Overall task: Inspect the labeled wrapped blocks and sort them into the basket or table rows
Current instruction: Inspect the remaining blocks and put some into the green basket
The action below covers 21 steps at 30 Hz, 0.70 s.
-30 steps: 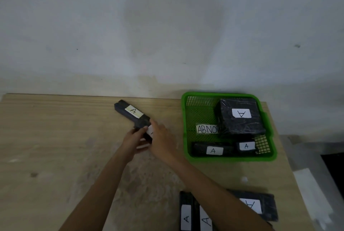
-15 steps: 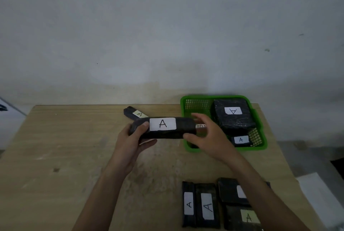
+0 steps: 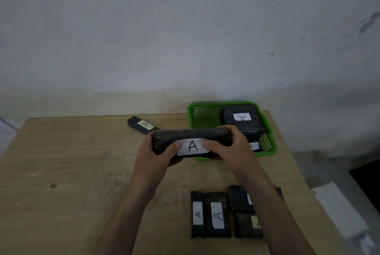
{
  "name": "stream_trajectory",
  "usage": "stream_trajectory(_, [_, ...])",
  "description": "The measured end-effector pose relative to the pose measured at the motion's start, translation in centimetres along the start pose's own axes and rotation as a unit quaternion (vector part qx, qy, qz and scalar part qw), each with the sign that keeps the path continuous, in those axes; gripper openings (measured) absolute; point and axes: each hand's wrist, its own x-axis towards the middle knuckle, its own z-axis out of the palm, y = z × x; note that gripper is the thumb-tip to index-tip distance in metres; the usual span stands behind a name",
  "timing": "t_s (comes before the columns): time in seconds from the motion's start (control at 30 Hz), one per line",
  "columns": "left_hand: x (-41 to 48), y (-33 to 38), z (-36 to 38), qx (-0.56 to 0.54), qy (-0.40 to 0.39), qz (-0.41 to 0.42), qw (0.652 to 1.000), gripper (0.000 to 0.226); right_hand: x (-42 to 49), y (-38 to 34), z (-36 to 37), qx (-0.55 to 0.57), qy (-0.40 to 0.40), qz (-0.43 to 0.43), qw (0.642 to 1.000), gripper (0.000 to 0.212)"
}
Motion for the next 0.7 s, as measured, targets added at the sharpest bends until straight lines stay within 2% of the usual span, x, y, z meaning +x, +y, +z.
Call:
stream_trajectory(0.23, [-0.2, -0.2, 0.2, 0.081, 0.031, 0.057, 0.995, 0.023, -0.6, 0.6, 0.5, 0.006, 0.032, -0.041, 0.999, 0.038])
stream_trajectory(0.33, [-0.2, 0.0, 0.3, 0.062, 0.01, 0.033, 0.998, 0.022, -0.8, 0.6, 0.3, 0.023, 0.027, -0.032, 0.999, 0.036])
stream_trajectory(0.43, [-0.3, 0.4, 0.5, 0.044, -0.02, 0.006, 0.999, 0.021, -1.0, 0.3, 0.0, 0.023, 0.007, -0.027, 0.999, 0.046])
stream_trajectory(0.57, [-0.6, 0.8, 0.6, 0.028, -0.026, -0.002, 0.999, 0.04, -1.4, 0.1, -0.9, -0.009, -0.047, -0.047, 0.998, 0.063])
stream_trajectory(0.7, [-1.3, 1.0, 0.7, 0.064, -0.019, 0.02, 0.998, 0.051, -2.1, -0.3, -1.1, -0.022, -0.042, -0.058, 0.997, 0.058])
